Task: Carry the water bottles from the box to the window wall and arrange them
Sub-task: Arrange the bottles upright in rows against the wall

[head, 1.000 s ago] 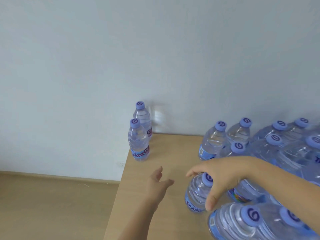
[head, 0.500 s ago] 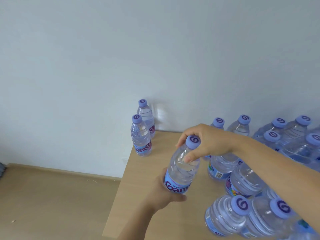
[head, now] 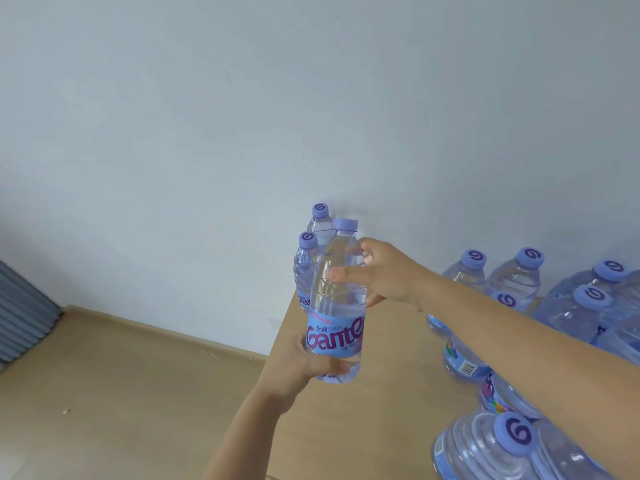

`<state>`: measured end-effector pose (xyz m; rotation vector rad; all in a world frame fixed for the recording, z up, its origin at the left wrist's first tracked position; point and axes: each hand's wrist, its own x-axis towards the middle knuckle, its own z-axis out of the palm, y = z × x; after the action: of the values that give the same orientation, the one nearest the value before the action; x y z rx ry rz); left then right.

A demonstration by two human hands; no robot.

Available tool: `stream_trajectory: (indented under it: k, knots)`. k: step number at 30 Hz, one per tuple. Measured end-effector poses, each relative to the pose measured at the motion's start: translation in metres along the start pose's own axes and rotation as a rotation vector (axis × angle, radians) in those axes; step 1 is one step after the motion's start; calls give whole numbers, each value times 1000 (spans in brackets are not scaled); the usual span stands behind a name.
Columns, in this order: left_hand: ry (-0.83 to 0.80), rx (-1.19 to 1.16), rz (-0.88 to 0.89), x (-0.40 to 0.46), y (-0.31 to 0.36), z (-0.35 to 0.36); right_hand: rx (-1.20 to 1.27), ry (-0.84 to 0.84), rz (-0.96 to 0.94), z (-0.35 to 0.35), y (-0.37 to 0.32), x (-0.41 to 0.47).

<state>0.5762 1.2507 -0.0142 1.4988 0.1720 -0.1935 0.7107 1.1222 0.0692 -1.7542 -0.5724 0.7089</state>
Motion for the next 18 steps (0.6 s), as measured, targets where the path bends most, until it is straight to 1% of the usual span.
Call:
stream_trajectory:
  k: [4,6,7,9,11,13,15,18]
  knots:
    - [19,33,-35,-3,-7,-17,-49,-26,7,16,-1,10]
    - [13,32,-55,-4,-15,-28,-140,-12,5,27,4,17]
    - [46,25,-72,-3,-22,-34,-200,-10,-4,33,9,20]
    - [186,37,-105,2,-40,-42,-314,-7,-29,44,21,24]
    - [322,98,-114,6,-60,-44,-363,-1,-39,55,33,27]
    - [415,179,-123,10,-77,-43,-416,5,-49,65,45,32]
    - [475,262,-140,13,-88,-43,-466,9,-42,73,54,35]
    - [522,375,-164,23,-94,-47,-470,22,-43,79,64,41]
